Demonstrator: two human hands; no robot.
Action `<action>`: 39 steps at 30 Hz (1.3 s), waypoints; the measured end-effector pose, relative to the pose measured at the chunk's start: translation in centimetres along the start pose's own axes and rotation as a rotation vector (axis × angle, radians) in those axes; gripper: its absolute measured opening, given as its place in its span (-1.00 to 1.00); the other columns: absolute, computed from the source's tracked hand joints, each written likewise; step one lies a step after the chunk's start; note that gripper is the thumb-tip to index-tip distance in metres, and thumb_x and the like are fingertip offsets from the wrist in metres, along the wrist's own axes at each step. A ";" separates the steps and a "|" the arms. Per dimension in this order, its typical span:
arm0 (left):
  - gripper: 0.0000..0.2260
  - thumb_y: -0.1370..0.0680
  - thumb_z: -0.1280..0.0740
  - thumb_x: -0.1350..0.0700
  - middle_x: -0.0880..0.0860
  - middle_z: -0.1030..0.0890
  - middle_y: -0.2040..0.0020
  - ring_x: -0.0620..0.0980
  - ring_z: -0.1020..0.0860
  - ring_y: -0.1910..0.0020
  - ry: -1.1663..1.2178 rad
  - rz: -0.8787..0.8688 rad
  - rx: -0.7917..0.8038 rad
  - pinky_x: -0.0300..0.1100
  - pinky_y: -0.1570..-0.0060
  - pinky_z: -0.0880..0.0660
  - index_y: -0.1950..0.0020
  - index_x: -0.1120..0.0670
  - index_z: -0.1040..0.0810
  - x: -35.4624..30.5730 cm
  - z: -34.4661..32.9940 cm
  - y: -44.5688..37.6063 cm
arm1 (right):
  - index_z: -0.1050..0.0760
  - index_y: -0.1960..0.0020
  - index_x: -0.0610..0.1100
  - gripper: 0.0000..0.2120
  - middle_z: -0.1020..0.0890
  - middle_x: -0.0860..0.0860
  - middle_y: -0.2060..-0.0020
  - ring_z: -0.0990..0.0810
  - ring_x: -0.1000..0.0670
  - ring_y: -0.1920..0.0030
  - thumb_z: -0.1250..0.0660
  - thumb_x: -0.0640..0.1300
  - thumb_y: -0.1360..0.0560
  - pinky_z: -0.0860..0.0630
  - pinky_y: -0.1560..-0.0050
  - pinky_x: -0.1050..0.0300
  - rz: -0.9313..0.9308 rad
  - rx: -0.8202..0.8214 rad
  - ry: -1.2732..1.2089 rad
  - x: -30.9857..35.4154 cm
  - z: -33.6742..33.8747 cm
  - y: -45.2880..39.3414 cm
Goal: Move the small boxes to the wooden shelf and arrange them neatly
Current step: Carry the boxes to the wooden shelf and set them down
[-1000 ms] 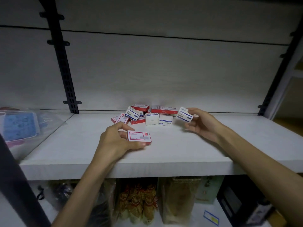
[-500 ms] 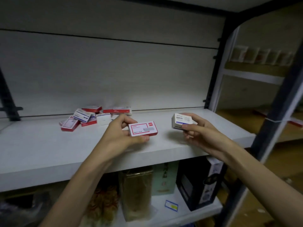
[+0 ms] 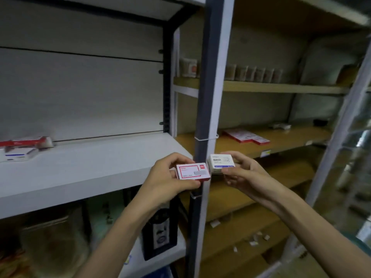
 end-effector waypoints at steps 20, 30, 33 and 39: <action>-0.65 -0.40 -0.57 -0.05 -0.16 -0.46 -0.13 -0.15 -0.43 -0.16 -0.387 -0.054 -0.152 -0.13 -0.13 -0.55 -0.12 -0.20 -0.54 0.4 -23.7 -18.1 | -0.56 -0.27 -0.05 -0.49 -0.73 -0.04 0.01 -0.66 -0.07 -0.11 -0.51 -0.29 -0.35 -0.56 -0.12 0.01 -0.046 -0.172 0.090 1.0 28.5 -5.3; -0.56 -0.44 -0.52 -0.08 -0.05 -0.37 -0.13 -0.06 -0.39 -0.15 -0.521 0.093 -0.251 -0.11 -0.24 -0.44 -0.29 -0.07 -0.58 3.0 -29.2 -27.8 | -0.59 -0.22 0.01 -0.56 -0.71 -0.08 -0.02 -0.63 -0.03 0.00 -0.49 -0.32 -0.41 -0.57 0.05 0.14 -0.082 -0.171 0.162 3.1 40.6 -11.7; -0.55 -0.45 -0.51 -0.07 -0.02 -0.32 -0.14 0.00 -0.40 -0.20 -0.556 0.150 -0.255 -0.07 -0.32 -0.41 -0.31 -0.05 -0.57 3.6 -30.3 -29.5 | -0.58 -0.24 0.05 -0.55 -0.67 -0.05 -0.08 -0.60 -0.06 -0.11 -0.50 -0.29 -0.42 -0.56 0.05 0.12 -0.094 -0.163 0.169 2.7 42.9 -13.7; -0.55 -0.48 -0.43 -0.20 0.03 -0.44 -0.29 0.08 -0.40 -0.33 -0.794 0.250 -0.346 0.03 -0.31 -0.33 -0.35 -0.16 -0.52 5.1 -32.4 -32.1 | -0.52 -0.28 0.02 -0.55 -0.64 -0.05 -0.09 -0.61 -0.05 -0.07 -0.48 -0.26 -0.46 -0.56 0.08 0.17 -0.091 -0.111 0.222 1.8 47.1 -17.4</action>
Point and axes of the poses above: each hand's wrist, its own y-axis away from the middle knuckle, its own z-axis out of the back of the hand, x = y × z, the point moved 2 cm from there along -y, towards the middle knuckle
